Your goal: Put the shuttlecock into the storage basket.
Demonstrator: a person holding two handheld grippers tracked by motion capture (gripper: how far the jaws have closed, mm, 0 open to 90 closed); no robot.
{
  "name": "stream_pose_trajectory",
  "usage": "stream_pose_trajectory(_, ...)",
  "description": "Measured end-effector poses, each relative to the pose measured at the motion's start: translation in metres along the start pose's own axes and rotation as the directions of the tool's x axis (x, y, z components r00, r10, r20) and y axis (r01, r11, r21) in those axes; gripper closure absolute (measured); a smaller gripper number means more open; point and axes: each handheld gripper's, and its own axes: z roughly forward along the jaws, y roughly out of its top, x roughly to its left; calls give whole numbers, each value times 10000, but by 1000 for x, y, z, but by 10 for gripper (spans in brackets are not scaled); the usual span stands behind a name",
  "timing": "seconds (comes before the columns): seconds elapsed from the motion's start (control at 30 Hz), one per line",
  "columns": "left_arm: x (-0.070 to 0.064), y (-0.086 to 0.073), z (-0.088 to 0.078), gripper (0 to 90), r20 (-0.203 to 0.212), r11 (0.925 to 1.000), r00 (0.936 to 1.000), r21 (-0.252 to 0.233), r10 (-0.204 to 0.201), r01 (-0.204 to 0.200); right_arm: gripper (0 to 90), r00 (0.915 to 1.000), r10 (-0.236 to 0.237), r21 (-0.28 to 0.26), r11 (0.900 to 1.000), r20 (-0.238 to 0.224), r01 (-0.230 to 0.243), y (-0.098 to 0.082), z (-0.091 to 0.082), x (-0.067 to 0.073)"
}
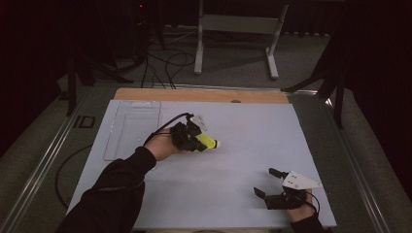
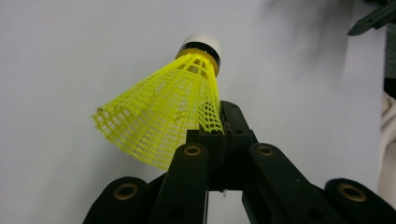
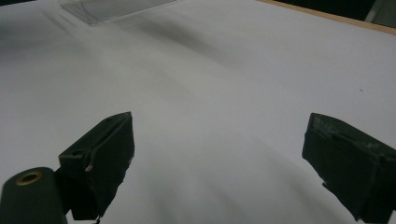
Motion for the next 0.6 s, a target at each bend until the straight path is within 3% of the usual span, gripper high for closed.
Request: stream_pose_trajectory(0.6,11,-22,-57,899,-129,9998,9999,-190,-100,97,94,10000,-16,39,10000,18,16,0,1,0)
